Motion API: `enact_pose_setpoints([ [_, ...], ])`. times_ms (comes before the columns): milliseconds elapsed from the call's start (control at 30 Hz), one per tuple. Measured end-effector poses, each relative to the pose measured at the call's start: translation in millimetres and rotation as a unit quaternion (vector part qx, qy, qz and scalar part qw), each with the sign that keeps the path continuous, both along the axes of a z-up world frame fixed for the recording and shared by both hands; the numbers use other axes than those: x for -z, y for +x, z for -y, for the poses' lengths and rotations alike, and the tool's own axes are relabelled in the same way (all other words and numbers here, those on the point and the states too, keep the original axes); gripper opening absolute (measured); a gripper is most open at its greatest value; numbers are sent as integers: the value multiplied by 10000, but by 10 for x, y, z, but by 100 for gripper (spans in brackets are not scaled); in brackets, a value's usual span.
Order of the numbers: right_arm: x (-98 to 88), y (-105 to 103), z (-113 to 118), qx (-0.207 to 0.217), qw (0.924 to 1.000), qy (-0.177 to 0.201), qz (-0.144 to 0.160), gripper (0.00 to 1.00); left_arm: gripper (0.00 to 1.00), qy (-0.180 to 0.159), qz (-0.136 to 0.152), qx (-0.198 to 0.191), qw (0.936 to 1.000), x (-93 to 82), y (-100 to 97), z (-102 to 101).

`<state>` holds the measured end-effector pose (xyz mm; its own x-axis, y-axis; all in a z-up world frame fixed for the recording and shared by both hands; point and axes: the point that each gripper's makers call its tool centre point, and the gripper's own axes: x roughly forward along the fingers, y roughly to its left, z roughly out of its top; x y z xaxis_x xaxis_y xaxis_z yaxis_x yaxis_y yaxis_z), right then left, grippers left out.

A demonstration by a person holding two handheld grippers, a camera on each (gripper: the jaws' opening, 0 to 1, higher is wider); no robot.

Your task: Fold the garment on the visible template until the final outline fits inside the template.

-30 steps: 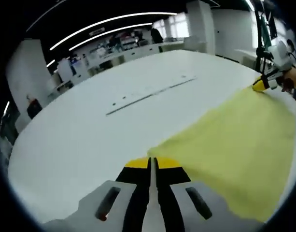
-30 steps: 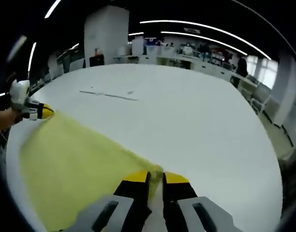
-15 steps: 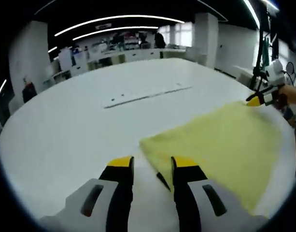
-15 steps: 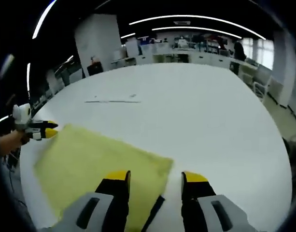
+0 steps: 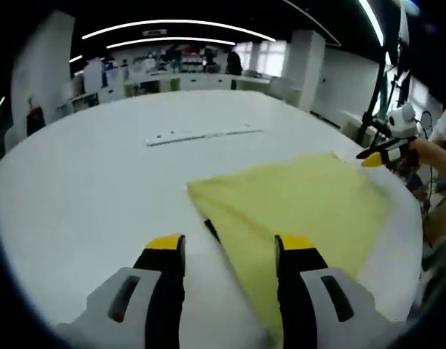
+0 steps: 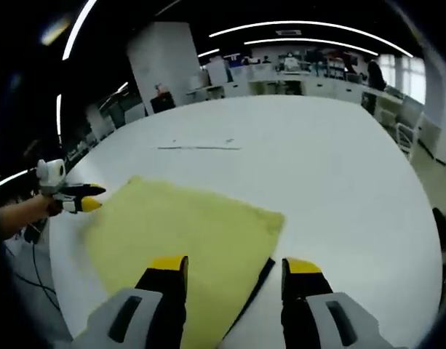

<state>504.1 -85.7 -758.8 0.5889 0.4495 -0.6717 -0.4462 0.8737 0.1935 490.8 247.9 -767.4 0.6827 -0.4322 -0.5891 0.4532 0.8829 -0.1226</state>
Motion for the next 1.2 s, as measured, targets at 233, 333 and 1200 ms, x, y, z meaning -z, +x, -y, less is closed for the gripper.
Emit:
enact_pose_setpoints([
  [233, -35, -281, 52, -207, 9998, -14, -19, 48, 47, -42, -41, 150, 9999, -27, -241, -21],
  [333, -29, -402, 55, -324, 9995, 5, -36, 48, 46, -102, -79, 219, 9997, -24, -355, -9],
  [1200, 234, -1131, 59, -872, 9956, 144, -322, 29, 33, -353, -477, 208, 9980, 192, -866, -14],
])
